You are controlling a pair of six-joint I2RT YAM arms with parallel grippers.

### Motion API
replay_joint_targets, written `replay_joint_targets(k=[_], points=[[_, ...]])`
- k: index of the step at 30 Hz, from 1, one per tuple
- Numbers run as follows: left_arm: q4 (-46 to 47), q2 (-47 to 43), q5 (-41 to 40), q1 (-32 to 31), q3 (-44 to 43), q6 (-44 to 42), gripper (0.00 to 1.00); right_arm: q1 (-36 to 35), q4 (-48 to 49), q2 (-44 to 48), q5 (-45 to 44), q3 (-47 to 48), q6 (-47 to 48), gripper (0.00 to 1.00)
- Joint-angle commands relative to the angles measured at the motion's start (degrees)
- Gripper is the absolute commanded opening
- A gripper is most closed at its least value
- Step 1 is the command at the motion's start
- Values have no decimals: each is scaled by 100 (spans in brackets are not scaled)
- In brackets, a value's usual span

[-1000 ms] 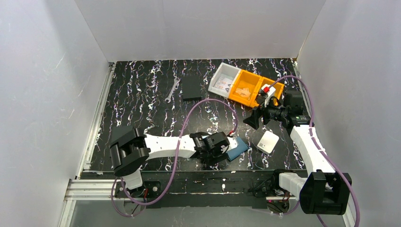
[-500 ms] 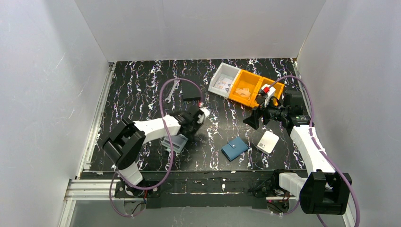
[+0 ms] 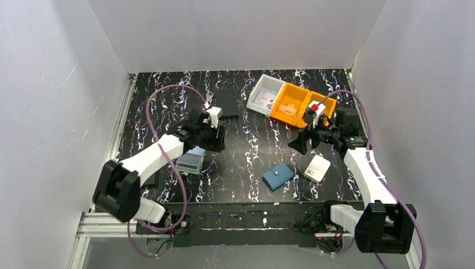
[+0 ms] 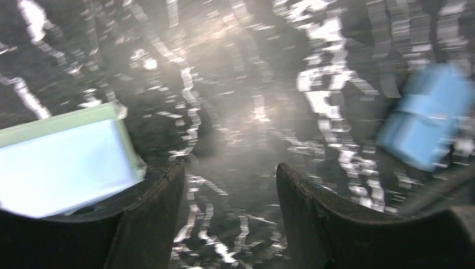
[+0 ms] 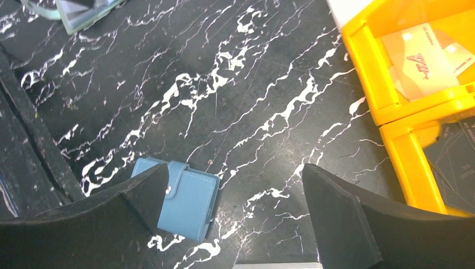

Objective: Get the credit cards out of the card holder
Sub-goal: Open the card holder at the center of the board.

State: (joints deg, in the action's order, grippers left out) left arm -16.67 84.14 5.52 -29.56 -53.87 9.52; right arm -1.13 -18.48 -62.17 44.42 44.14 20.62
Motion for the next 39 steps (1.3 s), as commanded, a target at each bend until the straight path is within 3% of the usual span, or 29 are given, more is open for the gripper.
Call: replay_joint_targets(k=[1,4,7,11,14,18,21,23,24,28,29,32,39], points=[[1259,-998,1854,-32,743,1163,59,7,-573,-95,312,298,823,98],[2212,-1183,2392,-217,1401,2281,55,-268,-2017,-374,269,611,2160,98],[2527,-1132,2101,-941,1577,2398,56,-729,-3521,-565,-18,867,3858,98],[2592,-504,1361,-2001,1259,2076,58,-797,-3985,-240,-173,557,5438,98],[2607,90,948,-2406,866,1552,60,-801,-3344,76,-353,221,5084,98],[2699,587,-10,-3169,419,521,62,-802,-2474,259,-385,53,3686,91],[3154,719,-942,-3633,537,-445,65,-778,-1837,274,-538,24,2496,90],[3664,726,-1122,-3666,751,-792,66,-731,-1673,179,-377,10,2178,89],[3927,741,-1198,-3670,920,-1116,68,-686,-1816,119,-376,127,2208,89],[4512,876,-1603,-3669,991,-1434,96,-538,-1823,-147,-354,170,2052,84],[4536,929,-1603,-3671,935,-1469,98,-518,-1818,-199,-439,192,1962,82],[5051,1105,-1350,-3800,972,-1936,95,-319,-1413,-279,-1027,167,1412,82],[5324,1376,-1405,-3971,805,-2711,77,-183,-1351,-287,-1085,165,1247,82]])
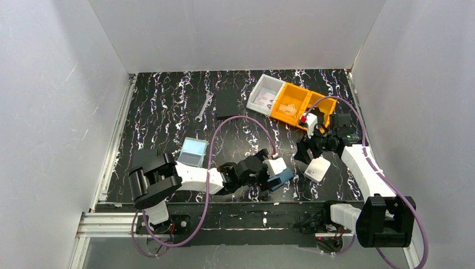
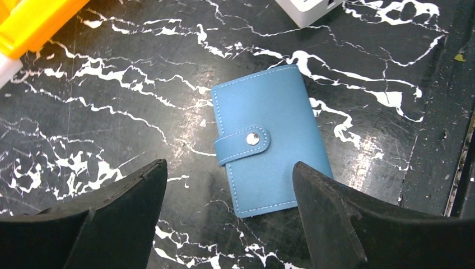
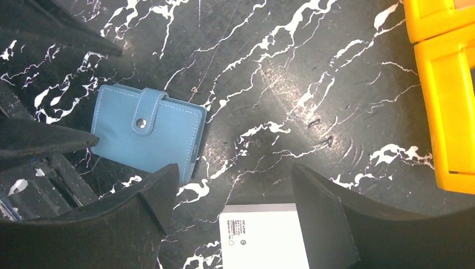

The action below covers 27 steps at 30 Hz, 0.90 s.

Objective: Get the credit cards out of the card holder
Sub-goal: Open the card holder at the center of the board.

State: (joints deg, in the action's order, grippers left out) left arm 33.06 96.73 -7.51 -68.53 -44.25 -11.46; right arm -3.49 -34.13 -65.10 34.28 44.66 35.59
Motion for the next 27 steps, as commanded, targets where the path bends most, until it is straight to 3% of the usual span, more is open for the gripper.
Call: replay_joint_targets(k=[1,9,15,21,27], points=[[344,165,-90,-81,-193,-664,76,58,207,-3,-66,113,-261,82],[161,624,-24,-167,-524,-902,71,78,172,-3,-36,130,-263,82],[64,825,-193,-196,-752,-1018,61,86,140,-2,6,139,-240,82],[28,859,-304,-231,-785,-1184,60,85,117,-16,56,143,-228,82],[-70,1028,-411,-229,-840,-1167,41,90,49,-40,108,157,-166,82]])
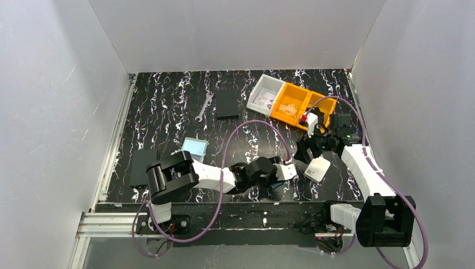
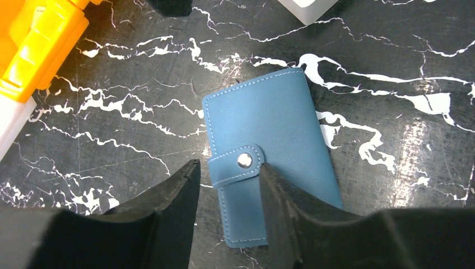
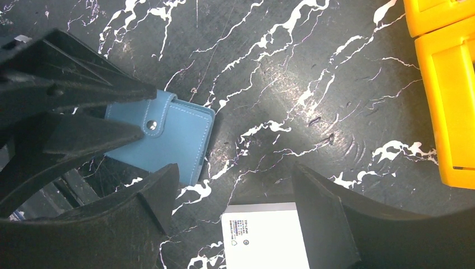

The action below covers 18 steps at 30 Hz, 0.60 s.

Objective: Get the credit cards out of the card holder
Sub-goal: Open the card holder at the center of the board.

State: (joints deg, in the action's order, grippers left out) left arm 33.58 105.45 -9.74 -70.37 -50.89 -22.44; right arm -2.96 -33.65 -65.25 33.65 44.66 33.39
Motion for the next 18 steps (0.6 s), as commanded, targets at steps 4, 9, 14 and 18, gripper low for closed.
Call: replay_joint_targets(k=[4,9,14,18], points=[[-141,129,-101,-47,-96,152,21,37,-20,-22,202,157,89,82],[-165,-13,-93,-47,11,661,4,38,-55,-23,255,165,123,82],[-159,-173,-221,-45,138,1525,0,33,-93,-14,311,165,170,82],[-142,-357,-518,-39,260,2178,0,33,-115,4,388,157,220,82]])
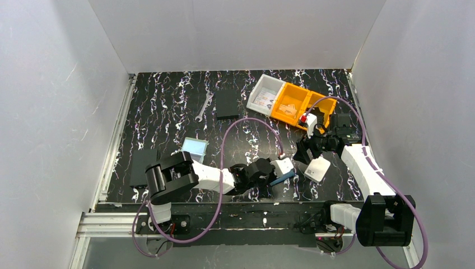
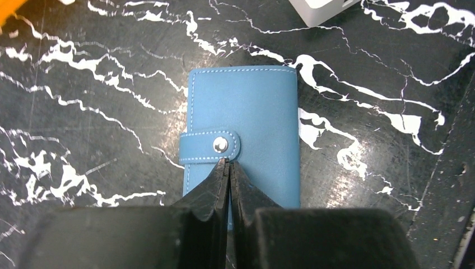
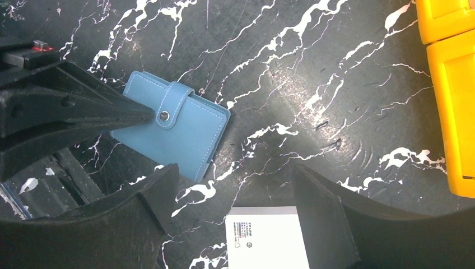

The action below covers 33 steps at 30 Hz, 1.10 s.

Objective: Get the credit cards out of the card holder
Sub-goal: Open the card holder at the center of the board.

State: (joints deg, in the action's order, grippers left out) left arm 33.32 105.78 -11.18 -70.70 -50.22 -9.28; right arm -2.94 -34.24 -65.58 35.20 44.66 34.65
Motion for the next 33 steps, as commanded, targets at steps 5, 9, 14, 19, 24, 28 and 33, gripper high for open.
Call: replay_joint_targets(k=[5,9,14,19,24,28,33], points=[[-5,-692,-361,-6,374,1333,0,31,-293,60,508,164,406,82],[287,-848,-186,-6,567,785,29,26,-528,180,776,167,753,82],[571,-1120,-211,40,822,604,66,25,-328,326,686,66,692,83],[1101,-1293,-249,115,1139,631,98,25,-260,123,573,64,477,82],[1106,-1455,404,167,1286,3,98,-72,-117,-114,511,60,306,78],[1122,-1459,388,134,1390,-556,97,-414,20,-443,237,138,77,75],[1207,-1464,312,126,1457,-829,97,-986,38,-1012,-82,347,-136,68]])
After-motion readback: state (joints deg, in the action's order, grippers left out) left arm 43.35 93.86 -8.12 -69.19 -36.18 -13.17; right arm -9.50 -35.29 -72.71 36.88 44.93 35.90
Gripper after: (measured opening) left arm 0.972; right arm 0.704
